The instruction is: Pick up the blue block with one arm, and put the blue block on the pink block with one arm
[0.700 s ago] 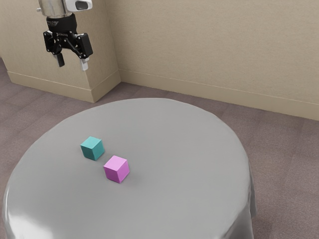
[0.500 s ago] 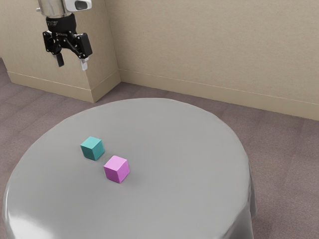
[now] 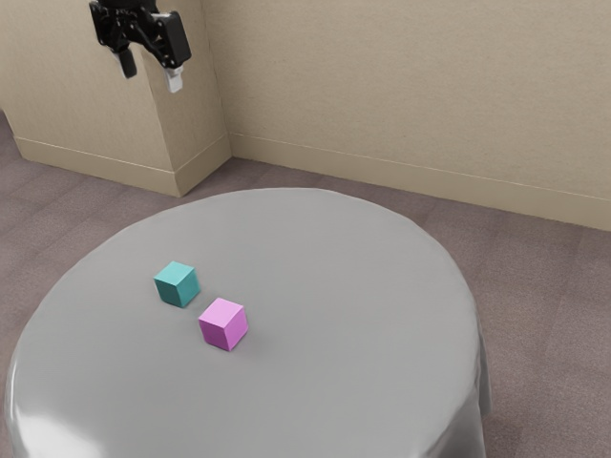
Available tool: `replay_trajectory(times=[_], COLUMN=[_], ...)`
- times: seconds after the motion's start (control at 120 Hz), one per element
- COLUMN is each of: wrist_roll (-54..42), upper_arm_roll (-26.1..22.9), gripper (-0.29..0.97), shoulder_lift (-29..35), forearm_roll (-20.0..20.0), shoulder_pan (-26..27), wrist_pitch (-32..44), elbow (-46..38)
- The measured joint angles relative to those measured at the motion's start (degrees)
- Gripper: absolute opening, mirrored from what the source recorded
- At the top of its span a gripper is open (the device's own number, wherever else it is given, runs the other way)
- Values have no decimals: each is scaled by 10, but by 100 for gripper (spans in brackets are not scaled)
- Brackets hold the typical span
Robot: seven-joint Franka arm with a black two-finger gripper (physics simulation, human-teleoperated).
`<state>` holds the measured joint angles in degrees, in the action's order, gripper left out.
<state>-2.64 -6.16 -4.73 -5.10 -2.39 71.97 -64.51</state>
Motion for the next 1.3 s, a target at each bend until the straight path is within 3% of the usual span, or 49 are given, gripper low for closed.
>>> replay_trajectory(times=[0.15, 0.383, 0.625, 0.7, 0.775, 0.9, 1.05, 1.225, 1.3], wrist_roll=[-1, -1, -21, -31, -39, -53, -67, -98, -122], upper_arm_roll=[1, 0, -1, -4, -5, -2, 28, 136, 180], gripper=[68, 68, 68, 68, 68, 68, 68, 68, 68], shoulder_lift=[-20, -29, -93, -89, -45, -15, 22, 13, 1], forearm_roll=[-7, -10, -17, -21, -23, -38, -41, -18, 3], shoulder_pan=[-94, -99, -112, -112, -110, -92, -60, 36, 41], wrist_pitch=[13, 33, 134, 154, 191, 254, 330, 383, 410], elbow=[-1, -2, -65, -112, -212, -280, -384, -436, -440])
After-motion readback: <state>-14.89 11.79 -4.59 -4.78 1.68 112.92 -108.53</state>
